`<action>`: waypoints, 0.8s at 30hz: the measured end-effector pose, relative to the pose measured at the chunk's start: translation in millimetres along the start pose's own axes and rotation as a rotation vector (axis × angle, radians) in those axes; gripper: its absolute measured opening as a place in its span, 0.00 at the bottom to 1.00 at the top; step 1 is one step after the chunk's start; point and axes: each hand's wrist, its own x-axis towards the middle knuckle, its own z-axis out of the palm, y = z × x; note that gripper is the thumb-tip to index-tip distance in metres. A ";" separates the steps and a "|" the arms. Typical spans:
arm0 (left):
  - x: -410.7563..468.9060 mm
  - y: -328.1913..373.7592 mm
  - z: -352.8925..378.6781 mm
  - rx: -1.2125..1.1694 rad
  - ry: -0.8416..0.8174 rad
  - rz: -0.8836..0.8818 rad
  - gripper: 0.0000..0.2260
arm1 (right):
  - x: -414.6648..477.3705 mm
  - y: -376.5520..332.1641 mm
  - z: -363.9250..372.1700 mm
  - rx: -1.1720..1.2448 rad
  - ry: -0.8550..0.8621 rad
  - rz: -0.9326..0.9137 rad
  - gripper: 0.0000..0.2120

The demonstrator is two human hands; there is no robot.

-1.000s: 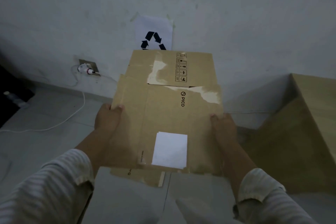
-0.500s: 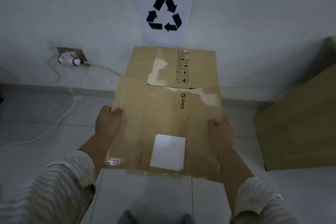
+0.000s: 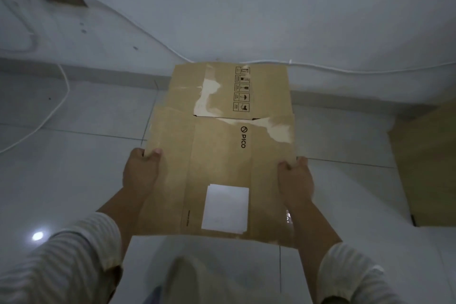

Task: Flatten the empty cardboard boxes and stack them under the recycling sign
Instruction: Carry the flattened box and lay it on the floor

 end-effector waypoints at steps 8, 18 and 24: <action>45.7 -85.4 106.4 0.017 -0.025 0.038 0.14 | 52.2 91.8 110.6 0.003 -0.048 0.007 0.12; 79.1 -104.5 165.8 0.019 -0.197 0.035 0.08 | 94.0 123.2 158.0 0.122 -0.156 0.061 0.11; 87.2 -115.6 174.1 0.123 -0.252 0.036 0.15 | 97.0 139.1 167.9 0.122 -0.164 0.045 0.23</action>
